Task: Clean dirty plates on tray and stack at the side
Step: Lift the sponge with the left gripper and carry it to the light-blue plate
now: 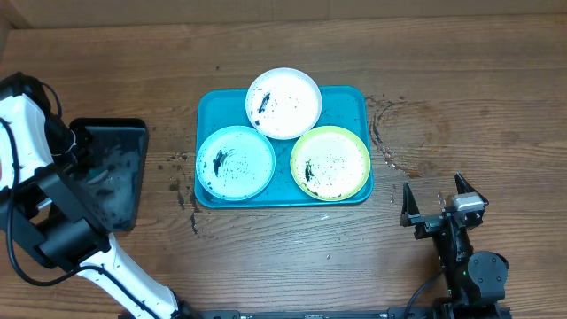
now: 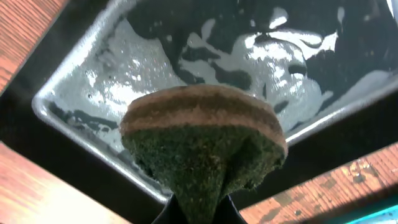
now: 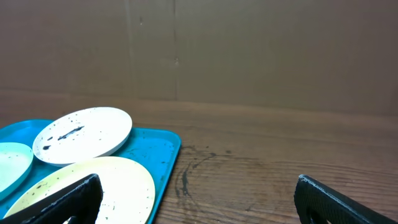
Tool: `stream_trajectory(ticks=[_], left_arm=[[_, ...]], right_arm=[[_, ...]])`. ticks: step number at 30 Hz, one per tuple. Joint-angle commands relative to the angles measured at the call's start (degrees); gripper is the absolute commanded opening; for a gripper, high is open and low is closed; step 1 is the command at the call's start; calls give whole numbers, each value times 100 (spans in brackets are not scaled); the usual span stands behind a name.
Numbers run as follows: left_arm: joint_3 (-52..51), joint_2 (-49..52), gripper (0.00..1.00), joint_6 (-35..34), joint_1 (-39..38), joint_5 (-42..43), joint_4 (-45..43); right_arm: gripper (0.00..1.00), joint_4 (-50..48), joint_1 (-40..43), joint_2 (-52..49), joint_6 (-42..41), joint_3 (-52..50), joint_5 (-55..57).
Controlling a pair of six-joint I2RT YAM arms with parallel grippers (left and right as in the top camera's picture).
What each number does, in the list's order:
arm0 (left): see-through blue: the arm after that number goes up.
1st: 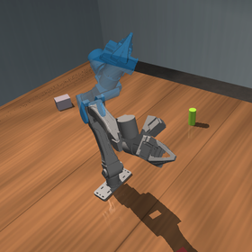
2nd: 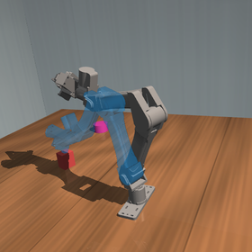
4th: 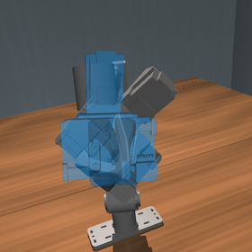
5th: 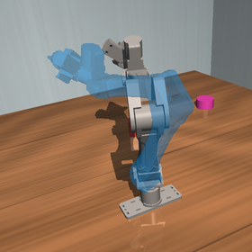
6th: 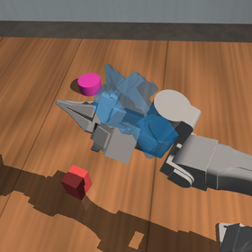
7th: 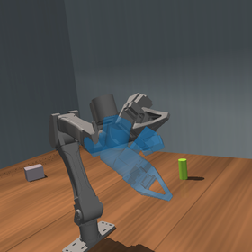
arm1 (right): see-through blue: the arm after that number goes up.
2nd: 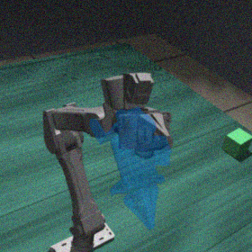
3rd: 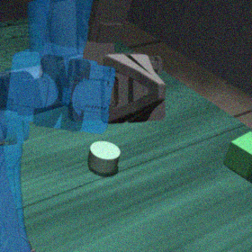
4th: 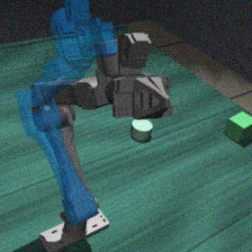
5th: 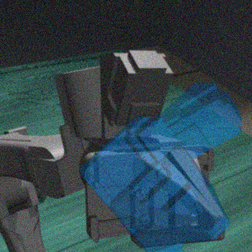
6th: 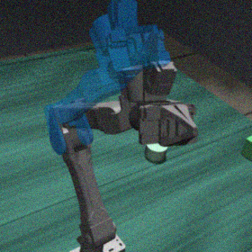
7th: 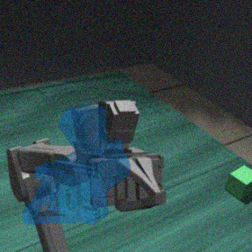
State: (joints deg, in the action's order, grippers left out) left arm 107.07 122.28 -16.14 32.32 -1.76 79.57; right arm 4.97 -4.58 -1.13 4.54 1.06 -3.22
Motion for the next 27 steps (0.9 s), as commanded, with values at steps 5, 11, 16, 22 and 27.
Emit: stream_trajectory(ticks=[5, 11, 16, 22, 27], left_arm=[[1556, -59, 4, -363, 83, 160, 999], [2839, -59, 4, -356, -28, 1926, 1727], [2830, -90, 4, 643, -553, 3836, 1727], [2437, -90, 4, 804, -1805, 3574, 1725], [1869, -87, 4, 695, -3027, 2256, 1639]], right_arm=[[100, -39, 9, 20, 20, -59, -46], [100, -39, 9, 20, 20, -59, -46], [100, -39, 9, 20, 22, -59, -46], [100, -37, 9, 20, 20, -59, -46], [100, -39, 9, 20, 20, -59, -46]])
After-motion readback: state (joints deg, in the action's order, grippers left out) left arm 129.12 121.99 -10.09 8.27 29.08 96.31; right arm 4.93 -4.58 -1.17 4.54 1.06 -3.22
